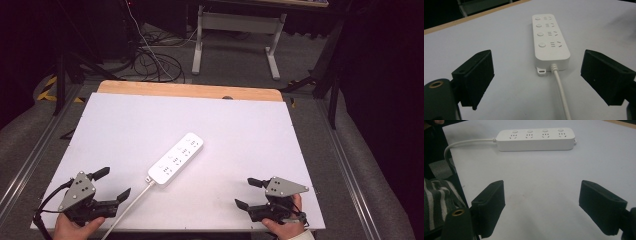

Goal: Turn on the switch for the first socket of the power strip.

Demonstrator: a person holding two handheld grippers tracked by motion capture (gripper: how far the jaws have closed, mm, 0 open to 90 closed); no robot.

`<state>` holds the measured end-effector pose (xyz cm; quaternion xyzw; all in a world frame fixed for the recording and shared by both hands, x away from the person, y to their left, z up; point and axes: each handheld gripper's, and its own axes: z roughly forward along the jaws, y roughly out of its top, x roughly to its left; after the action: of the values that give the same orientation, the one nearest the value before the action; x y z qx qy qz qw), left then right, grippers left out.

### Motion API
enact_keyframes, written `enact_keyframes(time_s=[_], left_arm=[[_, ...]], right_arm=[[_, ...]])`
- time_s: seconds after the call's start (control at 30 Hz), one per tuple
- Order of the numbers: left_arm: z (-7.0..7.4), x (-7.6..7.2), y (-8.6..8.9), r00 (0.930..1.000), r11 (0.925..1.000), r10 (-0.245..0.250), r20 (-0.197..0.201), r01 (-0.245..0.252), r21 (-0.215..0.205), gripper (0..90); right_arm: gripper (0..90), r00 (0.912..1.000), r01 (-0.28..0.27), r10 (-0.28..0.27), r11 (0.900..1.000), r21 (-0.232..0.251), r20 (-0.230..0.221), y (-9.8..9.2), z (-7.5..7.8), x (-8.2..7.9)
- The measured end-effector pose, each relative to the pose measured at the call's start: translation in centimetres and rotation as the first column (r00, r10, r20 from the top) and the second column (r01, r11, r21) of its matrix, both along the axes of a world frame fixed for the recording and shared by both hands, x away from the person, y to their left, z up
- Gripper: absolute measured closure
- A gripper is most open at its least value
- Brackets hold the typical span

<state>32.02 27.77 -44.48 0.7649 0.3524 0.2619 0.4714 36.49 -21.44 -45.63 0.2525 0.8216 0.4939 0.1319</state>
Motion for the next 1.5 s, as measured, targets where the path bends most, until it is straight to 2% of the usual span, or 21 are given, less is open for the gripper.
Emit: enact_keyframes(time_s=[0.3,0.33,0.53,0.63,0.67,0.7,0.83,0.87,0.9,0.97,1.03,1.07,1.13,1.27,1.3,1.33,1.37,1.4,1.5], left_arm=[[0.1,-0.1,0.0,0.9999,0.9999,-0.013,-0.002,0.013,0.003,12.2],[0.2,-0.1,0.0,0.9988,0.9990,-0.044,-0.023,0.044,-0.004,12.6],[0.3,-0.1,-0.2,0.9981,0.9988,-0.045,-0.043,0.046,0.020,14.7],[0.3,-0.1,0.0,0.9969,0.9982,-0.060,-0.052,0.060,-0.004,19.1],[0.2,-0.5,-0.1,0.9990,0.9990,-0.043,-0.009,0.043,0.008,23.2],[0.2,-0.5,-0.1,0.9990,0.9990,-0.043,-0.009,0.043,0.008,27.8],[0.1,-0.3,-0.3,0.9967,0.9972,-0.075,-0.030,0.074,-0.007,28.9],[0.1,-0.3,-0.3,0.9970,0.9974,-0.072,-0.028,0.072,0.000,29.0],[0.3,-0.3,-0.3,0.9972,0.9976,-0.068,-0.031,0.068,-0.012,29.1],[0.4,-0.3,-0.2,0.9977,0.9984,-0.057,-0.036,0.057,-0.005,34.8],[0.5,-0.2,-0.2,0.9978,0.9986,-0.053,-0.041,0.053,-0.006,35.1],[0.8,0.1,-0.2,0.9968,0.9987,-0.051,-0.062,0.050,-0.010,33.6],[0.9,0.2,-0.2,0.9972,0.9989,-0.047,-0.057,0.047,-0.002,33.3],[1.5,0.6,-0.8,0.9977,0.9988,-0.046,-0.049,0.047,0.015,31.4],[1.8,0.8,-1.4,0.9978,0.9980,-0.042,-0.051,0.045,0.046,31.2],[1.8,0.8,-1.4,0.9978,0.9980,-0.042,-0.051,0.045,0.046,31.2],[2.0,1.2,-1.9,0.9947,0.9963,-0.073,-0.071,0.076,0.039,31.4],[2.2,1.4,-2.1,0.9936,0.9958,-0.083,-0.077,0.085,0.033,32.1],[2.5,1.9,-2.9,0.9934,0.9954,-0.086,-0.076,0.089,0.036,32.5]], right_arm=[[21.9,1.0000,-0.002,0.002,1.000,-0.005,0.010,0.0,0.0,-0.1],[21.9,0.9999,-0.002,0.002,1.000,-0.004,0.011,0.0,0.0,-0.1],[22.5,0.9999,-0.010,0.010,1.000,-0.005,0.011,0.1,0.0,-0.1],[22.6,0.9999,-0.012,0.012,1.000,-0.006,0.012,0.1,0.0,-0.1],[22.7,0.9998,-0.011,0.011,1.000,-0.006,0.013,0.0,0.0,-0.1],[22.9,0.9998,-0.011,0.011,1.000,-0.004,0.015,0.0,0.0,-0.1],[23.2,0.9998,-0.012,0.012,1.000,-0.003,0.016,-0.1,0.0,-0.1],[23.2,0.9998,-0.013,0.013,1.000,-0.005,0.016,0.0,0.0,-0.2],[23.2,0.9998,-0.014,0.014,1.000,-0.005,0.017,0.0,0.0,-0.2],[23.5,0.9997,-0.014,0.014,1.000,-0.003,0.018,0.0,0.0,-0.2],[23.6,0.9997,-0.014,0.014,1.000,-0.003,0.019,0.0,0.0,-0.2],[23.6,0.9997,-0.014,0.015,1.000,-0.004,0.018,0.0,0.0,-0.2],[23.6,0.9997,-0.014,0.014,1.000,-0.005,0.019,0.0,0.0,-0.2],[23.7,0.9998,-0.013,0.013,1.000,-0.006,0.016,0.0,0.0,-0.1],[23.7,0.9998,-0.013,0.013,1.000,-0.007,0.016,0.0,0.0,-0.1],[23.7,0.9998,-0.013,0.013,1.000,-0.007,0.016,0.0,0.0,-0.1],[23.7,0.9998,-0.012,0.012,1.000,-0.009,0.016,0.0,-0.1,-0.1],[23.8,0.9998,-0.012,0.012,1.000,-0.009,0.016,0.0,-0.1,-0.1],[24.2,0.9998,-0.012,0.012,1.000,-0.006,0.018,0.0,0.0,-0.2]])
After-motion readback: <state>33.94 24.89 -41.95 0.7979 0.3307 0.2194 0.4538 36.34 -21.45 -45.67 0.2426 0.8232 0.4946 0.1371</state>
